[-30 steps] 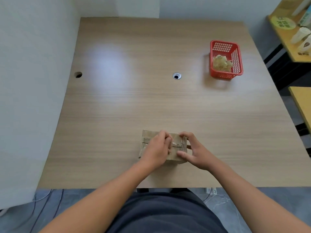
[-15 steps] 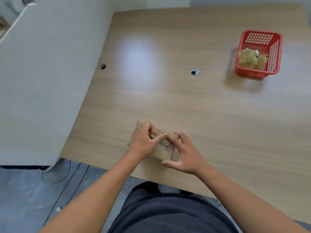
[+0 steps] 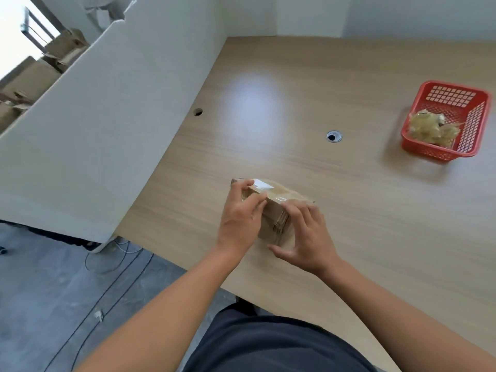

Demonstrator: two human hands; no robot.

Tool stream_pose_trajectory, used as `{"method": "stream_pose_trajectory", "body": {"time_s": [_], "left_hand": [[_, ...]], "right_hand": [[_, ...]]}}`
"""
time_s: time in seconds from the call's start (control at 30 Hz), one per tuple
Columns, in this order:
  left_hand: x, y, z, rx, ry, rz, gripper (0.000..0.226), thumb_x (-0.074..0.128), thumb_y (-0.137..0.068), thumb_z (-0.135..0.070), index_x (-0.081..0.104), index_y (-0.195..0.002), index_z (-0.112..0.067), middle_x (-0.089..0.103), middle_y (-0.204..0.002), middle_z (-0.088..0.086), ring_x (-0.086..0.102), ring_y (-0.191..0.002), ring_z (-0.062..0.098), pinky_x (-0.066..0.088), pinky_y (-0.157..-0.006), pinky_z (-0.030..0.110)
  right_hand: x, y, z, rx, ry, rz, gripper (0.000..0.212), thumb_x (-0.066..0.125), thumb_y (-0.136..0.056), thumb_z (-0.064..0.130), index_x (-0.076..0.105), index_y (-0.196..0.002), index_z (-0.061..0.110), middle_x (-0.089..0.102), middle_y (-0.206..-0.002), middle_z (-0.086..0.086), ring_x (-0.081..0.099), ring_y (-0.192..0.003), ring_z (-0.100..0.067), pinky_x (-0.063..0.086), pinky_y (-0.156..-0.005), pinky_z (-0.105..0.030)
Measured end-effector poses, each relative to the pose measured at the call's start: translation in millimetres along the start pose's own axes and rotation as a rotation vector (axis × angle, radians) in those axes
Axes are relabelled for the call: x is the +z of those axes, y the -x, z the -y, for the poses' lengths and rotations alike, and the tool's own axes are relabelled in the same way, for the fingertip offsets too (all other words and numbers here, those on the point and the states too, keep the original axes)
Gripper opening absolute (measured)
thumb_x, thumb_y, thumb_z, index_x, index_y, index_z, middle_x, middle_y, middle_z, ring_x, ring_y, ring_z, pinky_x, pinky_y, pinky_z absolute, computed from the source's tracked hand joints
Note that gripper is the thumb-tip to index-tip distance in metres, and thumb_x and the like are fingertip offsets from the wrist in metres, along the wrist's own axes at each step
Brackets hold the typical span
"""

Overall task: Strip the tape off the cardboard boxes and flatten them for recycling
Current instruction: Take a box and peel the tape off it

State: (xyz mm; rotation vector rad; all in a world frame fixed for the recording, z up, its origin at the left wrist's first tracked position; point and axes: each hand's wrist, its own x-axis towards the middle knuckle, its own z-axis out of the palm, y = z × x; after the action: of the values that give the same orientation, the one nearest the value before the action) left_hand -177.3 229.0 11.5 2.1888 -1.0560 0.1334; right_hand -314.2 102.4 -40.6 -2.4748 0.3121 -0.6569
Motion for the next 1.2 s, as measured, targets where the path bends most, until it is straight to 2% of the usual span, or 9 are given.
{"method": "stream_pose_trajectory", "body": {"time_s": [0.17,0.3,0.4,0.47,0.63,0.77,0.9,1.03,1.2], "left_hand": [[30,9,-4,-0.124,0.054,-0.085,0.010,0.063,-0.097,-0.001,0.073,-0.101,0.001,0.072,-0.114,0.009,0.066,-0.115,0.023,0.052,-0.098,0.034],[47,27,-2,-0.351,0.182,-0.127,0.011,0.059,-0.097,-0.001,0.064,-0.093,-0.009,0.066,-0.116,0.000,0.055,-0.107,-0.006,0.038,-0.092,0.006],[51,46,3,-0.486,0.254,-0.102,0.015,0.055,-0.098,-0.001,0.058,-0.091,-0.015,0.060,-0.116,-0.006,0.048,-0.109,-0.014,0.033,-0.091,0.004],[47,59,11,-0.431,0.246,-0.017,0.015,0.054,-0.097,0.001,0.057,-0.092,-0.013,0.057,-0.115,-0.006,0.047,-0.110,-0.014,0.033,-0.091,0.004],[37,71,41,-0.277,0.182,0.212,0.010,0.057,-0.095,0.000,0.058,-0.094,-0.010,0.052,-0.118,-0.004,0.049,-0.112,-0.001,0.039,-0.097,0.015],[34,70,55,-0.219,0.147,0.344,0.019,0.070,-0.089,-0.014,0.065,-0.108,-0.015,0.055,-0.112,-0.004,0.049,-0.112,0.019,0.039,-0.102,0.029],[45,68,57,-0.202,0.062,0.300,0.026,0.082,-0.083,-0.035,0.074,-0.104,-0.023,0.057,-0.113,-0.004,0.042,-0.110,0.020,0.033,-0.098,0.025],[56,67,53,-0.303,0.076,0.192,0.012,0.082,-0.084,-0.032,0.077,-0.091,-0.024,0.061,-0.104,-0.008,0.043,-0.109,0.024,0.043,-0.093,0.036],[61,65,56,0.124,-0.070,0.093,0.008,0.074,-0.090,-0.011,0.068,-0.086,-0.007,0.067,-0.091,0.005,0.060,-0.094,0.032,0.049,-0.085,0.038]], "right_hand": [[8,7,-17,-0.097,0.187,-0.029,0.107,0.088,-0.057,0.053,0.039,-0.145,0.015,0.048,-0.137,-0.008,0.041,-0.127,-0.036,0.034,-0.112,-0.061],[21,23,-21,-0.121,0.260,-0.006,0.108,0.091,-0.054,0.049,0.040,-0.143,0.015,0.046,-0.137,-0.010,0.041,-0.128,-0.038,0.033,-0.110,-0.068],[28,36,-21,-0.102,0.272,0.059,0.085,0.084,-0.064,0.058,0.047,-0.133,0.023,0.049,-0.131,-0.005,0.043,-0.125,-0.033,0.030,-0.113,-0.065],[30,43,-21,-0.038,0.188,0.127,0.065,0.065,-0.083,0.066,0.053,-0.129,0.023,0.056,-0.127,-0.003,0.048,-0.121,-0.033,0.032,-0.114,-0.061],[35,43,-25,0.243,0.135,0.367,0.089,0.036,-0.086,0.082,0.034,-0.157,0.029,0.030,-0.156,0.001,0.020,-0.146,-0.027,0.017,-0.125,-0.042],[41,43,-17,0.257,0.247,0.400,0.087,0.030,-0.085,0.082,0.033,-0.158,0.035,0.025,-0.164,0.003,0.007,-0.156,-0.022,-0.001,-0.128,-0.045],[42,37,-18,0.421,0.194,0.370,0.113,0.045,-0.071,0.089,0.021,-0.162,0.027,0.016,-0.161,-0.005,0.012,-0.152,-0.028,0.019,-0.125,-0.048],[42,39,-21,0.416,0.310,0.430,0.122,0.035,-0.069,0.098,0.010,-0.164,0.027,0.006,-0.167,-0.001,-0.005,-0.157,-0.019,-0.003,-0.127,-0.052],[43,38,-20,0.480,0.310,0.437,0.120,0.038,-0.067,0.101,0.000,-0.162,0.038,0.009,-0.163,0.007,0.012,-0.151,-0.015,-0.008,-0.126,-0.054]]}}
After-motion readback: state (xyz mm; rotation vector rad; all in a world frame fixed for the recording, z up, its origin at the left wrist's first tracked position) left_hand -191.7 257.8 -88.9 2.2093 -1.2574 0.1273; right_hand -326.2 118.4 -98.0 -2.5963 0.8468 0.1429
